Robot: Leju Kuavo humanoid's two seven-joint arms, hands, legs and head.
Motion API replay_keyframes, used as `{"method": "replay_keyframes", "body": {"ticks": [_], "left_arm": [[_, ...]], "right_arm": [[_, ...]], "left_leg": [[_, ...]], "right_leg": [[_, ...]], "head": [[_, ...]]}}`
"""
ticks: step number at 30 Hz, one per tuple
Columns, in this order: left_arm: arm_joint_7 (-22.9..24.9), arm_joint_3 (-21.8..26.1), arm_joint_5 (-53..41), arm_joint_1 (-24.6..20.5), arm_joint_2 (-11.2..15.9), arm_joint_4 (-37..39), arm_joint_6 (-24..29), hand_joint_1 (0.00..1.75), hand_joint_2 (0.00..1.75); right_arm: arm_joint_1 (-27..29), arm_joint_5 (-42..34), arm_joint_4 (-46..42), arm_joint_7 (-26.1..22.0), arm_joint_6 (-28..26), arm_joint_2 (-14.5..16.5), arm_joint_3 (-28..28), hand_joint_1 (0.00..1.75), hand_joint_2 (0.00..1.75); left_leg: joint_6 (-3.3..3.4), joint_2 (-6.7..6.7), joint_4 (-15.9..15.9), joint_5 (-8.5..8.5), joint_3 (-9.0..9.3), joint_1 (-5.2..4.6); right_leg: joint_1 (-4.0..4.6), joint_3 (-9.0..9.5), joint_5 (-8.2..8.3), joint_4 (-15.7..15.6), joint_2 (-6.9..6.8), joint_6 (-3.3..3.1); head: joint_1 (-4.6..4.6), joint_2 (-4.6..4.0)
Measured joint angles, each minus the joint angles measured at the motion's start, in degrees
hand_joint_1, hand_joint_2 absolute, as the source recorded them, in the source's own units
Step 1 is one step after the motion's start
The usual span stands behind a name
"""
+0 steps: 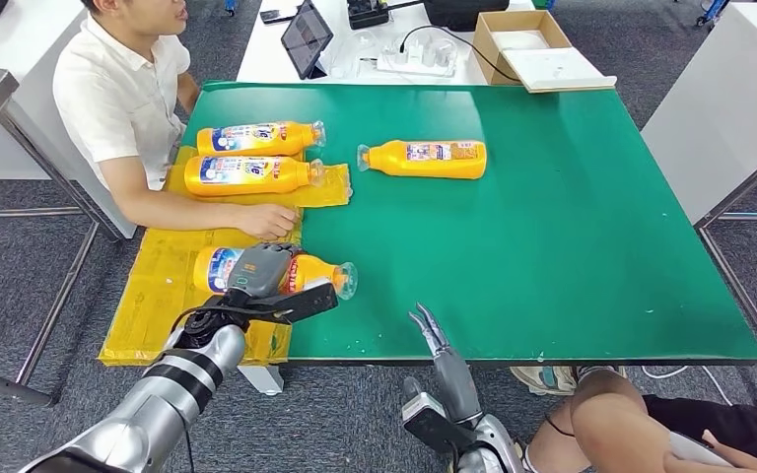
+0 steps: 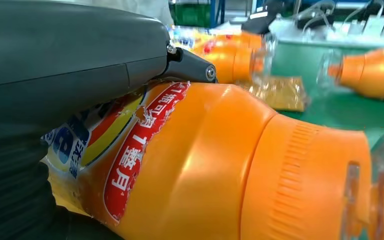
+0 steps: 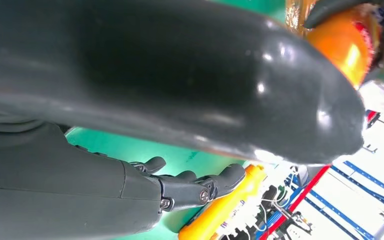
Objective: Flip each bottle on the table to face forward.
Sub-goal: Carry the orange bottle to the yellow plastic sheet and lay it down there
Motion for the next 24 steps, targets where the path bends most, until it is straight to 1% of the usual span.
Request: {"method": "replay_keyframes", "body": {"ticks": [5,14,20,21,24], "left_arm": [[-0.1,0.6,0.2,-1.6,-0.7,2.8,-0.2,1.75,1.75],[0.1,0.9,0.3,-2.8,-1.2,4.8,-0.8,1.75,1.75],[3.8,0.9,-0.6,-5.3,-2.1,8.5,-2.0,1.72,1.75],[4.3,0.9,-0.9,-5.8,-2.2,9.2,-2.5,1.60,1.75],[4.9,0.9,-0.9,-7.0,-2.4,11.2,-4.3,0.32,1.75]], "right_arm": [[0.0,-0.1,-0.5,0.0,0.0,0.1,0.0,0.00,0.00],[0.0,-0.2,-0.7,0.0,0.1,0.1,0.0,0.00,0.00],[-0.4,-0.5,-0.6,-0.1,0.1,0.6,0.1,0.00,0.00],[-0.5,-0.5,-0.6,-0.1,0.0,0.7,0.1,0.00,0.00],[-1.0,-0.8,-0.4,-0.1,0.0,0.9,0.2,0.00,0.00]], "left_leg": [[0.00,-0.01,0.0,-0.01,0.00,0.00],[0.00,-0.01,0.0,0.00,0.02,0.00],[0.00,0.01,0.0,0.00,0.03,0.00],[0.00,0.02,0.0,0.00,0.04,0.00],[0.00,0.03,0.0,0.00,0.05,0.00]], "right_leg": [[0.00,0.01,0.00,0.0,-0.01,0.00],[0.00,0.02,0.00,0.0,-0.01,0.00],[0.00,0.04,0.00,0.0,0.00,0.00],[0.00,0.04,0.00,0.0,0.00,0.00],[0.00,0.04,0.00,0.0,0.00,0.00]], "head": [[-0.01,0.00],[-0.01,0.00],[0.00,0.00],[0.00,0.00],[-0.01,0.00]]}}
